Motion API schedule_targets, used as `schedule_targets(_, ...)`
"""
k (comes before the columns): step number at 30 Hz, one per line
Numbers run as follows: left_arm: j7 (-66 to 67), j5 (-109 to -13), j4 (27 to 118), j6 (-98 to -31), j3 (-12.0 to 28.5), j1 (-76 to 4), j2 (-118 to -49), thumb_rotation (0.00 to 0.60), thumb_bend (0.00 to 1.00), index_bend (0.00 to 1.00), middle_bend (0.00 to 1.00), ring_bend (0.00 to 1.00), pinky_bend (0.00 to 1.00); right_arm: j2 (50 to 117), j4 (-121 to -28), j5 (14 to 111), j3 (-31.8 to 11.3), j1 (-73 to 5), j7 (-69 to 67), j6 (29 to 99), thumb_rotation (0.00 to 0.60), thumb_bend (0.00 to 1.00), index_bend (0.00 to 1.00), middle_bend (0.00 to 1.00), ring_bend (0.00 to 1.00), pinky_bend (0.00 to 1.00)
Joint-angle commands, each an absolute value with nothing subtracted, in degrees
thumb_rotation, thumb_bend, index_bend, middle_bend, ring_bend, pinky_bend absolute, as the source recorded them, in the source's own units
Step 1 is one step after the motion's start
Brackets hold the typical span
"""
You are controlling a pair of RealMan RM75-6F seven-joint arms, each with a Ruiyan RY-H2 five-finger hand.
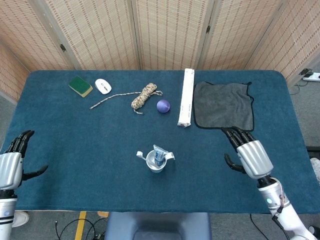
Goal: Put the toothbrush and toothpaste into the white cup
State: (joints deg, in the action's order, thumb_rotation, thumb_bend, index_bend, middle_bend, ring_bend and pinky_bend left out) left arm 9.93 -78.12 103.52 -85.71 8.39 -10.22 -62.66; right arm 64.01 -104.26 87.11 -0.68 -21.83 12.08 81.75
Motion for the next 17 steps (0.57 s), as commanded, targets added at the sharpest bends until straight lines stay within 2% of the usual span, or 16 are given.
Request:
schedule_targets(1, 10.6, -78.9, 102.9, -85.6, 7.7, -10.2, -63.3, 0.6, 0.12, 0.12, 0.15, 0.19, 0.43, 62.8, -103.3, 86.5, 1.6, -17.4, 11.6, 85.2, 0.6, 0.42, 0.02, 0.12, 0.06, 0.11)
schedule_targets(5, 11.8, -80.6, 101.9, -85.9, 6.7, -9.9, -63.6, 0.6, 0.12, 0.12, 0.15, 0.19, 0.43, 62.1, -102.4, 85.3, 3.0, -13.1, 7.8, 88.0, 0.6, 0.42, 0.02, 0.1, 0.04, 0.07)
schedule_targets(10, 13.2, -82.9, 102.8, -87.7, 5.7, -9.0, -64.3, 0.6, 0.12, 0.12, 0.15, 0.19, 0.43, 62.3, -100.2, 84.7, 4.2, -8.6, 1.2, 90.2, 0.6, 0.42, 0.02, 0.1, 0.04, 0.07)
schedule_targets(17, 15.4, -84.6, 103.3, -87.3, 4.7, -9.1, -65.6, 0.6, 0.12, 0.12, 0.15, 0.19, 0.42, 62.5, -98.2, 84.3, 3.8, -5.7, -2.1, 91.1, 0.6, 0.42, 0.02, 0.1, 0.04, 0.07)
